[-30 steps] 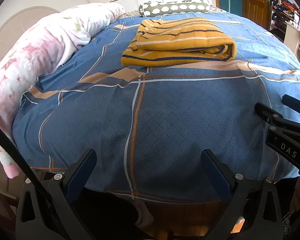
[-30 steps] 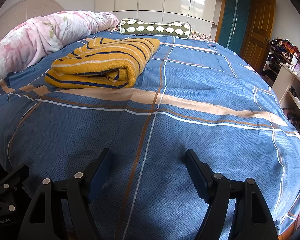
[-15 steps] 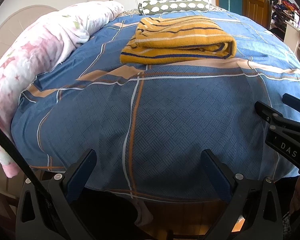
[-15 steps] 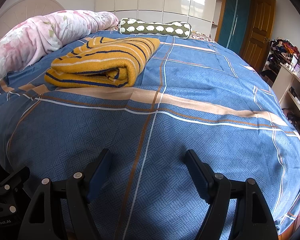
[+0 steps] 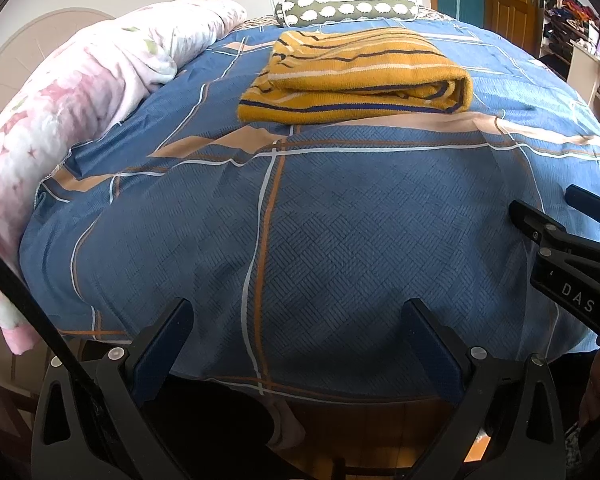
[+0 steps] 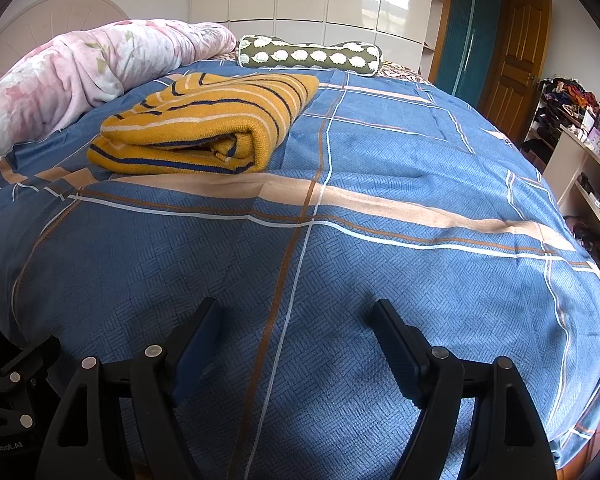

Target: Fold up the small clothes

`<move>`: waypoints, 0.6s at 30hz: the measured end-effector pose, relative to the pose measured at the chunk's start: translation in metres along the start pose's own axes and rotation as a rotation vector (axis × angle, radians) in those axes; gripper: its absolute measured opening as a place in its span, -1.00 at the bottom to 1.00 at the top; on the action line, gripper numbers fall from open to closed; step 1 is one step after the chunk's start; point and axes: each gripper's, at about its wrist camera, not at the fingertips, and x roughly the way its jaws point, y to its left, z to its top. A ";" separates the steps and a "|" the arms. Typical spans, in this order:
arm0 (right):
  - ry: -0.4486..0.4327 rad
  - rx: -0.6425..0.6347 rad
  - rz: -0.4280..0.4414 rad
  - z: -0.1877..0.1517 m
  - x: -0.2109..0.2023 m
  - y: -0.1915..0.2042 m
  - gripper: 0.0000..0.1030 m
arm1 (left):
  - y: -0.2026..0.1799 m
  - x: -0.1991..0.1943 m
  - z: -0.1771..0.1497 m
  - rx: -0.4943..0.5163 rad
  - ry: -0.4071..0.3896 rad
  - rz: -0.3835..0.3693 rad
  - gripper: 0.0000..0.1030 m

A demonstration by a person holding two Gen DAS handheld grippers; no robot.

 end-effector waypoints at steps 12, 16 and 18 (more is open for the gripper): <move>-0.002 0.000 0.000 -0.001 0.001 -0.002 0.61 | 0.003 0.006 -0.001 -0.002 0.017 -0.010 1.00; -0.002 0.002 0.000 -0.001 0.001 -0.003 0.61 | 0.004 0.007 -0.001 -0.008 0.028 -0.014 1.00; -0.002 0.000 0.000 -0.001 0.001 -0.003 0.61 | 0.004 0.008 -0.001 -0.011 0.033 -0.016 1.00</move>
